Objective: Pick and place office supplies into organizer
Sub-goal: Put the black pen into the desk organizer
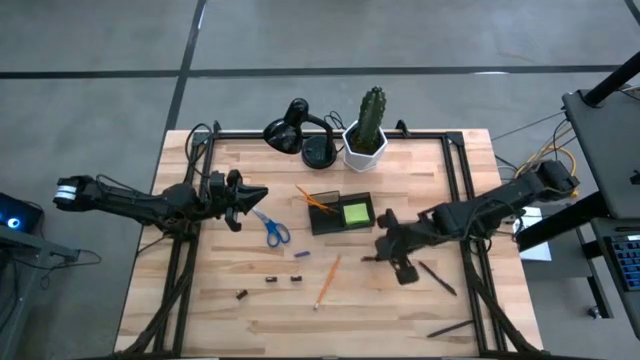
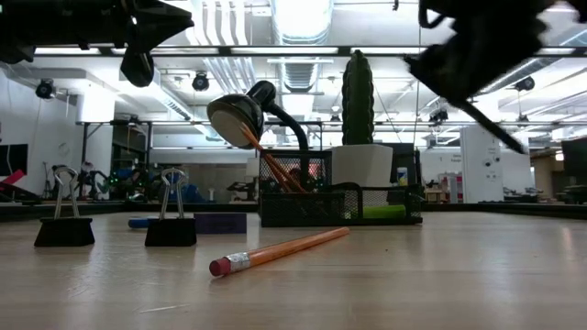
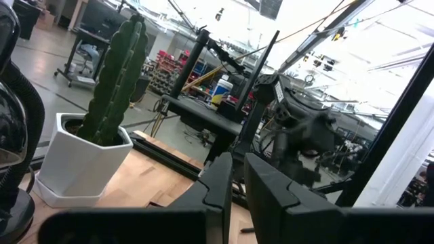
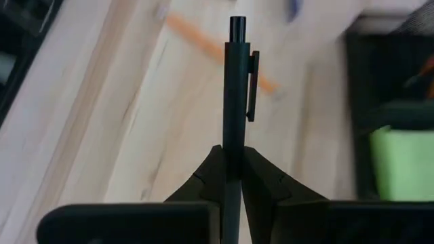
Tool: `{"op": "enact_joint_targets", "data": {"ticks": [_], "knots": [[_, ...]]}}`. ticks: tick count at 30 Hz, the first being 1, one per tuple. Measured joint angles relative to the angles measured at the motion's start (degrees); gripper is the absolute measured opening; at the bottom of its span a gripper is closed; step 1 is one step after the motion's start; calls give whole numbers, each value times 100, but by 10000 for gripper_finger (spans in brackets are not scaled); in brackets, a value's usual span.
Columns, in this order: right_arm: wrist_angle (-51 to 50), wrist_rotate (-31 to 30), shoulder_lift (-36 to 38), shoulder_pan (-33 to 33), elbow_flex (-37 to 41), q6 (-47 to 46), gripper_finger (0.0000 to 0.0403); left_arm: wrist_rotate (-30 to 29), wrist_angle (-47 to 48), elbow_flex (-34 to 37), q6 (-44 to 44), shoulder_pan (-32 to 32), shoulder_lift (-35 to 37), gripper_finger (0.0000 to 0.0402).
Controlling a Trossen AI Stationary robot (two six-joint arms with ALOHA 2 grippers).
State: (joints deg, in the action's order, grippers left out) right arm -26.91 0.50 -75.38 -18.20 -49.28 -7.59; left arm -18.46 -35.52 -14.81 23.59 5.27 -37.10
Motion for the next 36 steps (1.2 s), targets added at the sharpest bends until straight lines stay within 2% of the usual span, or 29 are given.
{"op": "enact_joint_targets", "data": {"ticks": [6, 17, 24, 32, 36], "knots": [[1072, -362, 77, 398, 47, -155, 18, 0, 1, 0, 0, -1, 0, 24], [3380, -374, -150, 1044, 463, -298, 18, 0, 2, -2, 2, 1, 13, 24], [4264, -521, -153, 1481, 652, -294, 18, 0, 3, -2, 2, 0, 8, 24], [6767, -590, -155, 2009, 1471, -831, 18, 0, 1, -2, 2, 1, 2, 24], [7466, -802, -165, 2115, 1821, -916, 18, 0, 1, -2, 0, 1, 0, 24]]}}
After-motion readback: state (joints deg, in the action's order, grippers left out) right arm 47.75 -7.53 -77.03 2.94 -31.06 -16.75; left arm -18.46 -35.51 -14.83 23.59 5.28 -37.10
